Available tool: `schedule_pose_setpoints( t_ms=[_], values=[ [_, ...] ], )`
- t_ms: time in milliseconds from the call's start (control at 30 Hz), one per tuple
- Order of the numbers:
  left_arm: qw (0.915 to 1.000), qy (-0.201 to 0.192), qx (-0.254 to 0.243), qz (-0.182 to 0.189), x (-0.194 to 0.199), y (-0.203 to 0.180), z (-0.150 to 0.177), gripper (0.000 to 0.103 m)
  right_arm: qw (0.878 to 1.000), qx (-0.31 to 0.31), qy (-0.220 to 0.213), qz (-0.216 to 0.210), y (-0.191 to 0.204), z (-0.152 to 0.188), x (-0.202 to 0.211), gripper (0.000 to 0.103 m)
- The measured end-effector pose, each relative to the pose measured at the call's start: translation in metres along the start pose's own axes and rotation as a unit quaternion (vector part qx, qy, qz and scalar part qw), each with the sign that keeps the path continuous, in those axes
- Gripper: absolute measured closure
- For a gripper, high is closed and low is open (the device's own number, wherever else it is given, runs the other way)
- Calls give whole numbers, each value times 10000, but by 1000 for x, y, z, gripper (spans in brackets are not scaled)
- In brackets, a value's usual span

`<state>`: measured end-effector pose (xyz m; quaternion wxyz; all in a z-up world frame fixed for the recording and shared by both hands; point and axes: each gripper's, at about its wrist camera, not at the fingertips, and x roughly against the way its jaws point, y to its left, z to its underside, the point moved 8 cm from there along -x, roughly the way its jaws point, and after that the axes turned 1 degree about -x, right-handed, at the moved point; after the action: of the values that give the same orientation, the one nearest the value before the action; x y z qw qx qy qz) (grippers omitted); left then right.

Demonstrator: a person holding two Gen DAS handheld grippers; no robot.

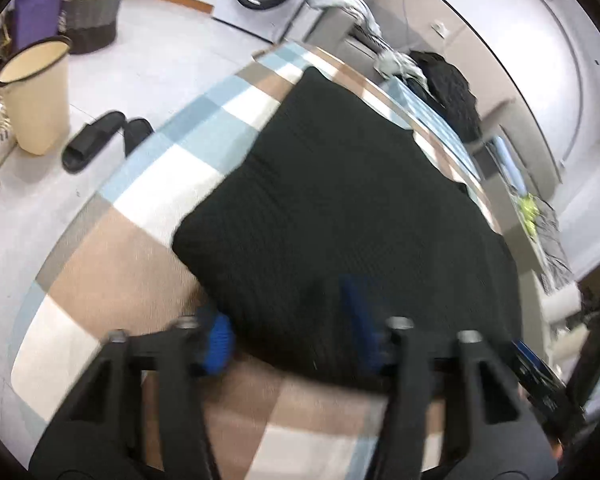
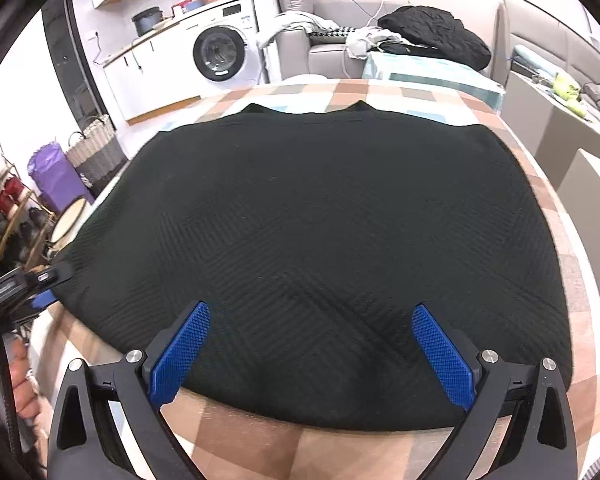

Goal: Fold small clothes

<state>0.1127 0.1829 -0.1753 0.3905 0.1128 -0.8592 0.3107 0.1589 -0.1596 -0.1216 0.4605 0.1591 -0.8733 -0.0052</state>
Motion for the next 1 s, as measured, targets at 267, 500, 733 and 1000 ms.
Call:
schedule_pose_setpoints(
  t_ms=[267, 500, 733, 1000],
  values=[
    [9989, -229, -279, -314, -6, -12, -7, 88, 9998, 173, 78, -115, 9, -2, -16, 0],
    [9940, -485, -864, -464, 11, -41, -13, 90, 9997, 78, 211, -119, 0, 2, -23, 0],
    [9739, -770, -2133, -35, 27, -126, -23, 91, 9998, -173, 66, 13, -20, 0, -11, 0],
    [9322, -452, -3454, 982, 20, -240, 22, 91, 9979, -575, -139, 278, -54, 0, 8, 0]
  ],
)
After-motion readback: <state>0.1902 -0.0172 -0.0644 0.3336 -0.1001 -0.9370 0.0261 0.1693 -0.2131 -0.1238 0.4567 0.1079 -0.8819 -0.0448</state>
